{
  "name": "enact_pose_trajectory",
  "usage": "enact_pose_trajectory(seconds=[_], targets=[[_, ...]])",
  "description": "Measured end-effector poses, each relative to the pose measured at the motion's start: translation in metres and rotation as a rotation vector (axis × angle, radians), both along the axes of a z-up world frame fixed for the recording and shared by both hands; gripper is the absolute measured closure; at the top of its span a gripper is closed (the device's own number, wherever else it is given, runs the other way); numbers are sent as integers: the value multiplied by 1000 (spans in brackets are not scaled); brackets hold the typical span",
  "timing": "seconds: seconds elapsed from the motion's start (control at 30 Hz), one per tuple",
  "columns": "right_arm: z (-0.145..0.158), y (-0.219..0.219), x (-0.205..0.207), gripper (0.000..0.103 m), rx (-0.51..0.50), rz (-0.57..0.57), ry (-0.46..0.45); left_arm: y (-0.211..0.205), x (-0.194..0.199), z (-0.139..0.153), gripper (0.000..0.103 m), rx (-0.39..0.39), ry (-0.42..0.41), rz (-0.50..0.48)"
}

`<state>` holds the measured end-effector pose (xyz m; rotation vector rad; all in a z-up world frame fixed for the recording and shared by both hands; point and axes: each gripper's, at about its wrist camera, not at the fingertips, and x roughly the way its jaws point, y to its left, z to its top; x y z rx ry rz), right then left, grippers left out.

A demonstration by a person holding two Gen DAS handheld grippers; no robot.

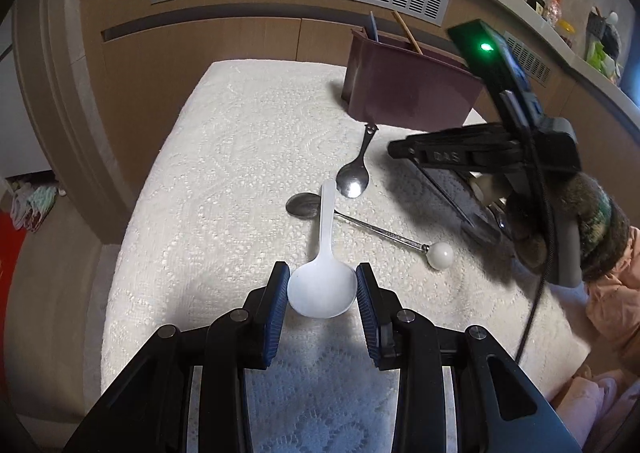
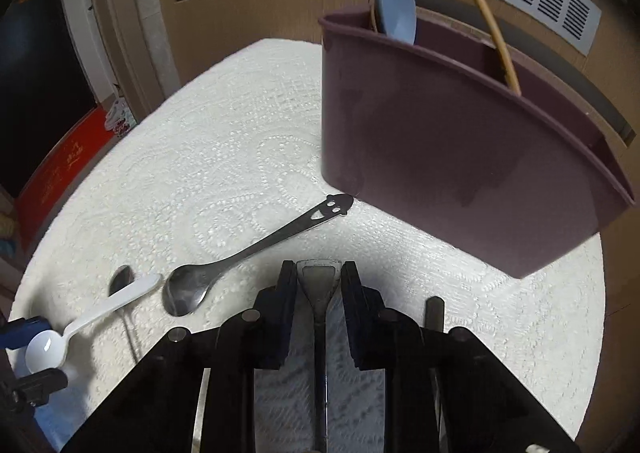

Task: Organize utensils
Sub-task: 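Grasp the white-ball-handled spoon with the right tool while the left holds the white spoon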

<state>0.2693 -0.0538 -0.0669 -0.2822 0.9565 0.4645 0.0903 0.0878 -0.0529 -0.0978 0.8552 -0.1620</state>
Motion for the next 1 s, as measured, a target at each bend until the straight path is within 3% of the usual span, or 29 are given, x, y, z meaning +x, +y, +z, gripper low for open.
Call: enact_pose_trajectory(seconds=[0.27, 0.53, 0.63, 0.67, 0.8, 1.0], targets=[[23, -25, -46, 83, 19, 45, -64, 10, -4, 28, 68, -2, -89, 40], [65, -69, -69, 83, 146, -16, -126, -1, -10, 63, 68, 25, -177, -8], [84, -90, -79, 85, 193, -46, -166, -14, -11, 69, 68, 53, -143, -65], [87, -93, -79, 96, 196, -53, -178, -19, -10, 68, 68, 69, -121, -86], [92, -108, -88, 96, 194, -84, -205, -39, -7, 55, 68, 123, -22, -155], [76, -115, -93, 96, 194, -69, -165, -49, -6, 45, 68, 119, -1, -146]])
